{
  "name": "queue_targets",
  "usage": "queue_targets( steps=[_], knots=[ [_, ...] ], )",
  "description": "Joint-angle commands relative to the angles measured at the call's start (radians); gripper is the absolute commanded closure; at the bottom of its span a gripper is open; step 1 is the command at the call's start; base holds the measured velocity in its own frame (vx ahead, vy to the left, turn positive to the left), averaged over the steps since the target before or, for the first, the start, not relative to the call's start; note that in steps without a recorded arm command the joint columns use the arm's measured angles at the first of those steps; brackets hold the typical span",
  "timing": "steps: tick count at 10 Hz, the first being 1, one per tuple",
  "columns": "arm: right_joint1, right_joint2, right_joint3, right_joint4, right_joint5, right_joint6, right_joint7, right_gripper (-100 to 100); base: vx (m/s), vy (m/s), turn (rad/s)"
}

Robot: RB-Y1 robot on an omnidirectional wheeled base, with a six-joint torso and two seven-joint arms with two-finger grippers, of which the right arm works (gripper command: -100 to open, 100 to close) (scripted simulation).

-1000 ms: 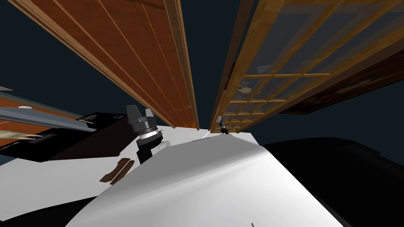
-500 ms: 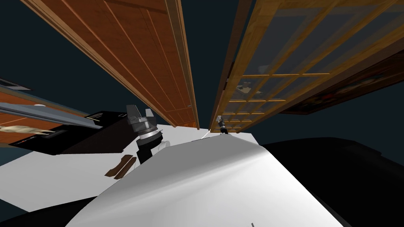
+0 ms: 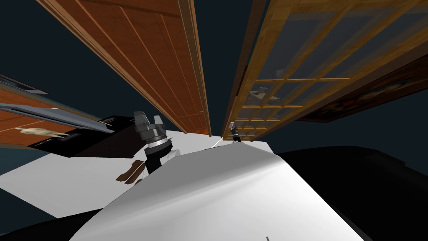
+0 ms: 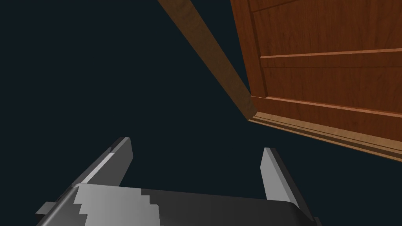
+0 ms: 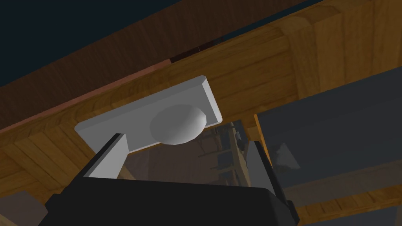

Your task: Pull the door open

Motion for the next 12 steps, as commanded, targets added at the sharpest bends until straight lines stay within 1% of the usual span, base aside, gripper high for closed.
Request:
queue_targets(
  steps=[1,2,3,4,5,6,7,8,9,10,11,12],
  knots=[
    [-0.001,0.003,0.006,-0.003,-0.018,0.003,-0.050,-100,-0.050,-0.017,0.040],
    [-0.001,0.003,0.006,-0.003,-0.018,0.003,-0.057,-100,-0.039,-0.012,0.023],
    [-0.003,0.006,0.011,-0.005,-0.034,0.005,-0.097,-100,-0.040,-0.011,0.044],
    [-0.004,0.009,0.016,-0.007,-0.050,0.007,-0.123,-100,-0.067,-0.016,0.071],
    [-0.004,0.009,0.016,-0.007,-0.050,0.007,-0.139,-100,-0.061,-0.010,0.039],
    [-0.006,0.013,0.021,-0.009,-0.067,0.009,-0.174,-100,-0.053,-0.017,0.063],
    [-0.006,0.013,0.021,-0.009,-0.067,0.009,-0.181,-100,-0.043,-0.021,0.024],
    [-0.008,0.016,0.026,-0.010,-0.083,0.011,-0.220,-100,-0.045,-0.024,0.036],
    [-0.010,0.019,0.032,-0.012,-0.100,0.013,-0.246,-100,-0.069,-0.037,0.069],
    [-0.010,0.019,0.032,-0.012,-0.100,0.013,-0.264,-100,-0.056,-0.018,0.041],
    [-0.011,0.022,0.037,-0.014,-0.116,0.015,-0.299,-100,-0.059,-0.012,0.050],
    [-0.011,0.022,0.037,-0.014,-0.116,0.015,-0.305,-100,-0.046,-0.010,0.029]
  ],
)
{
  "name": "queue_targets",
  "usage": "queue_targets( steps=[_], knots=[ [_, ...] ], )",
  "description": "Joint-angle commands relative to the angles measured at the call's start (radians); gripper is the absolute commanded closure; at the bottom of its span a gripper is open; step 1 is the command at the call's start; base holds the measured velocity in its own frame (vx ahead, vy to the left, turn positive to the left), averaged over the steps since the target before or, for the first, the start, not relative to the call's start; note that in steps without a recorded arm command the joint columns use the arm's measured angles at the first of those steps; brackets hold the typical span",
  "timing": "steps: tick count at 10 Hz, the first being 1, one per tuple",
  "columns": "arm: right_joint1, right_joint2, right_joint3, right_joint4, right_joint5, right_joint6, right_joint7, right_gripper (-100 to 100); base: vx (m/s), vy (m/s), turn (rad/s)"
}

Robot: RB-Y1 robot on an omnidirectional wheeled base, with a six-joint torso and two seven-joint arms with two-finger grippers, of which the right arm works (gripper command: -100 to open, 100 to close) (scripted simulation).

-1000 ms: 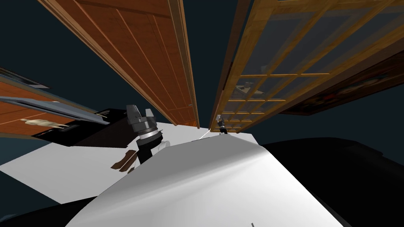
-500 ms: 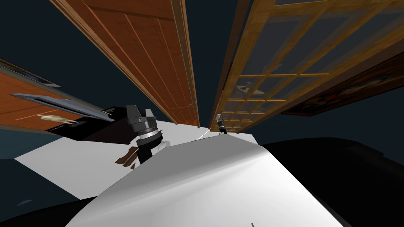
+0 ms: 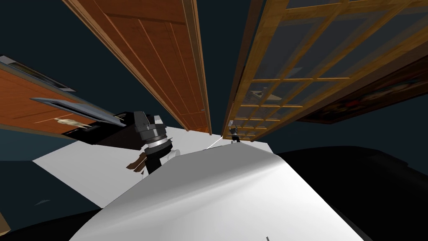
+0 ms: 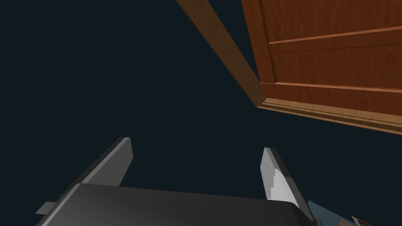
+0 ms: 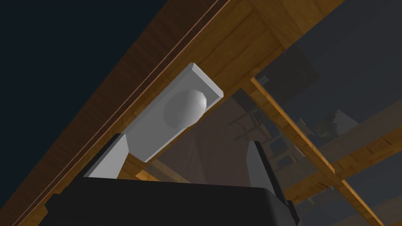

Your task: Pull the door open

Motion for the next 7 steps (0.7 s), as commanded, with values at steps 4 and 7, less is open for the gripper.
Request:
queue_targets(
  steps=[4,7],
  knots=[
    [-0.005,0.010,0.016,-0.006,-0.051,0.006,-0.128,-100,-0.058,-0.014,0.052],
    [-0.008,0.016,0.026,-0.009,-0.081,0.010,-0.200,-100,-0.049,-0.016,0.045]
  ],
)
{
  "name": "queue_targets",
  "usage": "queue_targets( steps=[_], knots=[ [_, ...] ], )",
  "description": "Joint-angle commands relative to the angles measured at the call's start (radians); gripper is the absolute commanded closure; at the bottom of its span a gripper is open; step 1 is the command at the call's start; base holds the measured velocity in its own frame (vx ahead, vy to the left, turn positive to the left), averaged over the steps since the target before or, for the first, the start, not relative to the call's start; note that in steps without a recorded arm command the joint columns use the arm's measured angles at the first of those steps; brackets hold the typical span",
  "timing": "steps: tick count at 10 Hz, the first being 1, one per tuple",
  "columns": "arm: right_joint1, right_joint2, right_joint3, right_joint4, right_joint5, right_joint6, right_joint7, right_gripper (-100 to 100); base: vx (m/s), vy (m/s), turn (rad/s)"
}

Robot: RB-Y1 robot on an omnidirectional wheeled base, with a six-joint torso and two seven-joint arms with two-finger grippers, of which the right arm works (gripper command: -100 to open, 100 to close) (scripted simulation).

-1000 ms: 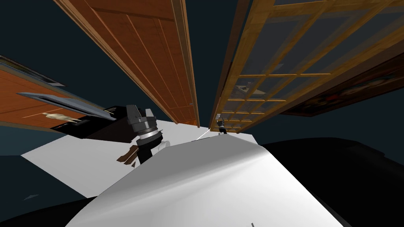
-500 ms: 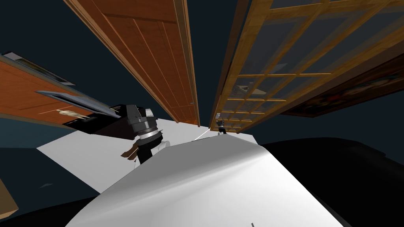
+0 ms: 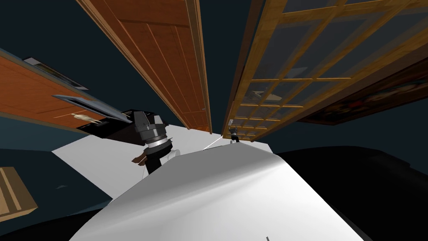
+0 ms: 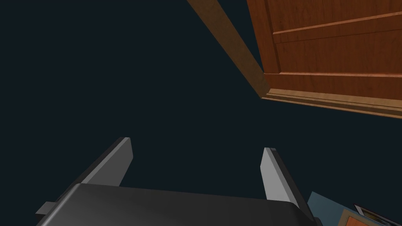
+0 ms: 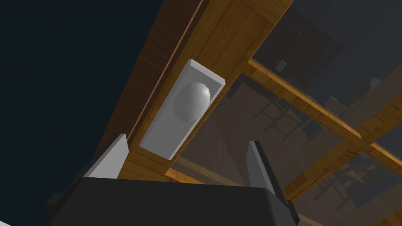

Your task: Pull the door open

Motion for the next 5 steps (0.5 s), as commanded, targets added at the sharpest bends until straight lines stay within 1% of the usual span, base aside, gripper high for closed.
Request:
queue_targets(
  steps=[1,2,3,4,5],
  knots=[
    [0.000,0.002,0.003,-0.003,-0.009,0.002,-0.036,-100,-0.054,-0.014,0.029],
    [-0.002,0.005,0.007,-0.005,-0.024,0.004,-0.073,-100,-0.049,-0.011,0.031],
    [-0.002,0.005,0.007,-0.005,-0.024,0.004,-0.077,-100,-0.035,-0.010,0.024],
    [-0.003,0.008,0.012,-0.006,-0.037,0.006,-0.116,-100,-0.039,-0.013,0.039],
    [-0.005,0.010,0.016,-0.008,-0.051,0.008,-0.143,-100,-0.060,-0.020,0.078]
  ],
)
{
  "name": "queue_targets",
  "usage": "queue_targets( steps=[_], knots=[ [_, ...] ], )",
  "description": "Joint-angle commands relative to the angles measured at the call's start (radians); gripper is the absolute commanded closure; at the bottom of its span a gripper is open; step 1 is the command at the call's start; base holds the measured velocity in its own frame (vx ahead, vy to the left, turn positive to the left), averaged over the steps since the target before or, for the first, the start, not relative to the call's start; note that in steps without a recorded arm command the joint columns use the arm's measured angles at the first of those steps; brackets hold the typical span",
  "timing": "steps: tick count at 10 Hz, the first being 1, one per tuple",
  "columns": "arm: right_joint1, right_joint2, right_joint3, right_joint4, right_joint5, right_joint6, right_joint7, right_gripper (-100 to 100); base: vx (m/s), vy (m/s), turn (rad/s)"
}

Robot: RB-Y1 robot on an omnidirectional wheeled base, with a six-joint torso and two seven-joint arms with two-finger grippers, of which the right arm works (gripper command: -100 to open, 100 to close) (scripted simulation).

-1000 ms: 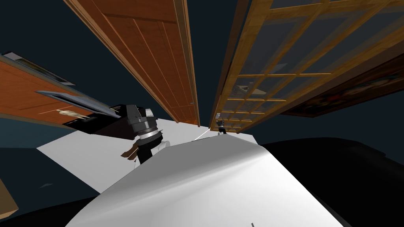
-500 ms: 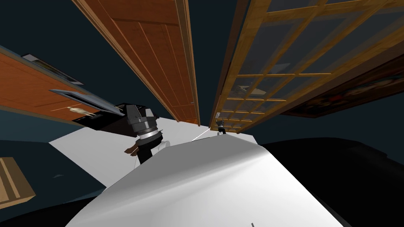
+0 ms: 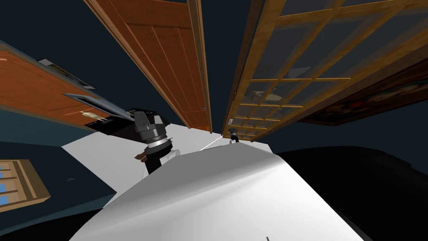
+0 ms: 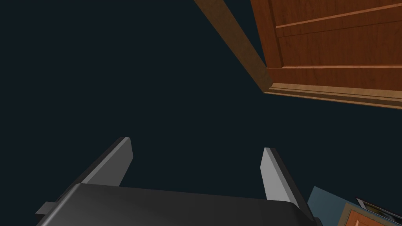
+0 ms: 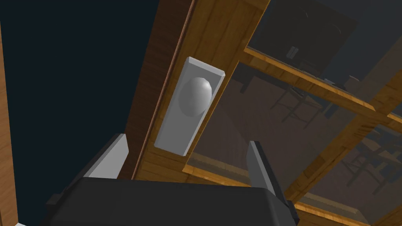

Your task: Pull the door open

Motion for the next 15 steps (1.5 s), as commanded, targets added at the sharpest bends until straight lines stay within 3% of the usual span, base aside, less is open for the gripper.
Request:
queue_targets(
  steps=[1,11,12,13,15],
  knots=[
    [0.001,0.002,0.002,-0.005,-0.009,0.003,-0.033,-100,-0.049,-0.017,0.024],
    [-0.007,0.017,0.027,-0.013,-0.086,0.012,-0.283,-100,-0.043,-0.012,0.034],
    [-0.006,0.016,0.026,-0.014,-0.082,0.013,-0.267,-100,-0.015,-0.002,0.005],
    [0.003,-0.004,0.023,-0.008,-0.087,0.007,-0.293,-100,0.135,0.002,0.085],
    [0.006,-0.010,0.022,-0.007,-0.088,0.006,-0.300,-100,0.143,-0.013,0.045]
  ],
)
